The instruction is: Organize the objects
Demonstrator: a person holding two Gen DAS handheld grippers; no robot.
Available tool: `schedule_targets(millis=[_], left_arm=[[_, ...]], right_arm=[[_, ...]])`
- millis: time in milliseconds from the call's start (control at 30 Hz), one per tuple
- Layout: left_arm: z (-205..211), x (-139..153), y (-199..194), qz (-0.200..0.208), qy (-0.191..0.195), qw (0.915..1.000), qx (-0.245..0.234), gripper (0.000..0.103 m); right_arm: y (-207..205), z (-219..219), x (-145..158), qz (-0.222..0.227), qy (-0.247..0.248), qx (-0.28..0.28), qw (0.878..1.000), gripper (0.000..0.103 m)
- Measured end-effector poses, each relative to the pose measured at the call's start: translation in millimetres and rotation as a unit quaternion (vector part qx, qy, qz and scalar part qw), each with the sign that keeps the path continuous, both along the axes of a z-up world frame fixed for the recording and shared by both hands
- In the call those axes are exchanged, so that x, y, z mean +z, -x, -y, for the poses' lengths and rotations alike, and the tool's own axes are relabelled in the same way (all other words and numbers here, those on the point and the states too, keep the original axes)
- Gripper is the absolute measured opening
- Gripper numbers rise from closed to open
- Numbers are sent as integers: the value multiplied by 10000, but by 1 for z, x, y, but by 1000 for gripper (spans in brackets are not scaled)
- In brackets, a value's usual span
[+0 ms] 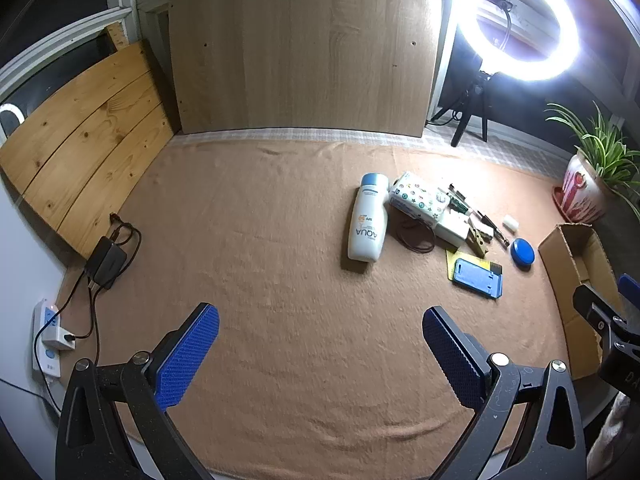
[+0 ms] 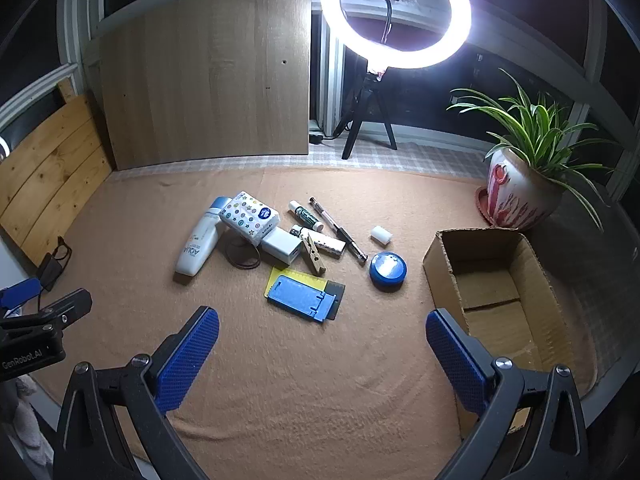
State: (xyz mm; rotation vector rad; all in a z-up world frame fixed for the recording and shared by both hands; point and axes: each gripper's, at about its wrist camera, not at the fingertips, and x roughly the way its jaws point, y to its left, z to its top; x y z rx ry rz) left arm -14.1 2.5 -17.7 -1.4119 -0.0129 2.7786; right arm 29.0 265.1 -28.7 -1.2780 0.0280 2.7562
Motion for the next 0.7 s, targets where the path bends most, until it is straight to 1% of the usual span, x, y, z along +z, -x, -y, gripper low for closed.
schedule_targets(millis=[300, 567, 700], left_arm=[[-1, -2, 8, -34, -12, 10000, -39, 103], [0, -4, 13, -22, -20, 10000, -85, 103], [1, -4, 14, -15, -35, 9999, -103, 103]], right_arm=[[5, 1, -1, -20, 0, 2, 10000, 102], [8, -5, -2, -72, -33, -166, 9998, 102], [9, -9, -3, -50, 58, -201, 9998, 102]])
